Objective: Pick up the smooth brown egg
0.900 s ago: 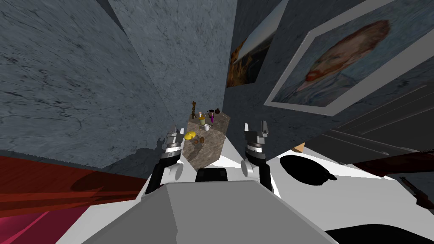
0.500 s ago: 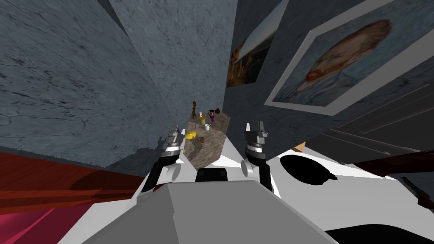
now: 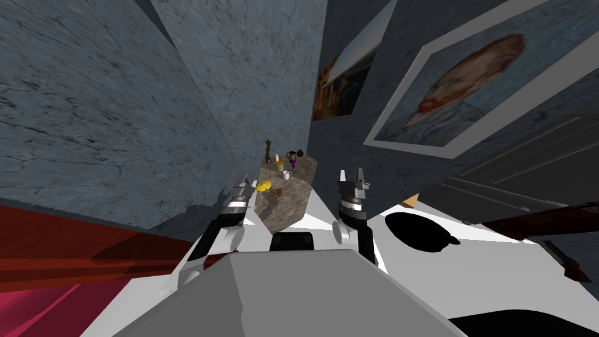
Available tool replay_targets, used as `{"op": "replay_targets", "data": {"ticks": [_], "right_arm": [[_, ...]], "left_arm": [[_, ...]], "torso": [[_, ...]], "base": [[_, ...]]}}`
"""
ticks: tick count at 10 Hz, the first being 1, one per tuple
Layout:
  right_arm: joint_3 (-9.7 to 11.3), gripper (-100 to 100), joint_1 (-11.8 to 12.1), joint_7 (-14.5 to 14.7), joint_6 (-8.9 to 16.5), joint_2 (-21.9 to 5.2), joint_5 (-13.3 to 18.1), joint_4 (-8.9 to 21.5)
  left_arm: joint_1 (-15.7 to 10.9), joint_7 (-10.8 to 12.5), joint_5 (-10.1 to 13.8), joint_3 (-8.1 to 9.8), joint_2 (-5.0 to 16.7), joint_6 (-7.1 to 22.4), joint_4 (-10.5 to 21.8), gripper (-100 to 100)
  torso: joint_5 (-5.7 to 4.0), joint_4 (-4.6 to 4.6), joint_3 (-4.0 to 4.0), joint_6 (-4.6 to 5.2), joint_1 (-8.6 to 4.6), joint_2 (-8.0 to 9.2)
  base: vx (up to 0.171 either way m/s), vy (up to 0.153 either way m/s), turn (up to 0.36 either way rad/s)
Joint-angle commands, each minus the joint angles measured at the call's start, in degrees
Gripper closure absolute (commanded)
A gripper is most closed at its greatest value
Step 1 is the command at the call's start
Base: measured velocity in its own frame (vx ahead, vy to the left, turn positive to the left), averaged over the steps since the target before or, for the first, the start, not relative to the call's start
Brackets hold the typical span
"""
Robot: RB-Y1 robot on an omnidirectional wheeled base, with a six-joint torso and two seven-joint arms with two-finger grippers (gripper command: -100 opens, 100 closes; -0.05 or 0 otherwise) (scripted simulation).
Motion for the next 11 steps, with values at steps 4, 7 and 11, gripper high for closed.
{"op": "replay_targets", "data": {"ticks": [4, 7, 11], "right_arm": [[0.00, 0, 0.00, 0.00, 0.00, 0.00, 0.00, 0.00], [0.00, 0, 0.00, 0.00, 0.00, 0.00, 0.00, 0.00], [0.00, 0, 0.00, 0.00, 0.00, 0.00, 0.00, 0.00]], "left_arm": [[-0.64, 3.66, 3.31, 0.94, 3.83, 6.49, 1.28, -100], [-0.88, 5.27, 4.78, 1.48, 5.46, 9.96, 1.60, -100], [-1.37, 8.77, 7.87, 2.66, 8.79, 16.07, 2.33, -100]], "torso": [[-0.01, 0.00, 0.00, -0.01, -0.04, -0.01], [-0.01, 0.00, 0.00, 0.00, -0.06, -0.01], [-0.02, 0.00, 0.00, 0.00, -0.08, 0.00]], "base": [[-0.025, -0.002, -0.017], [-0.022, -0.006, -0.023], [-0.023, -0.011, -0.036]]}}
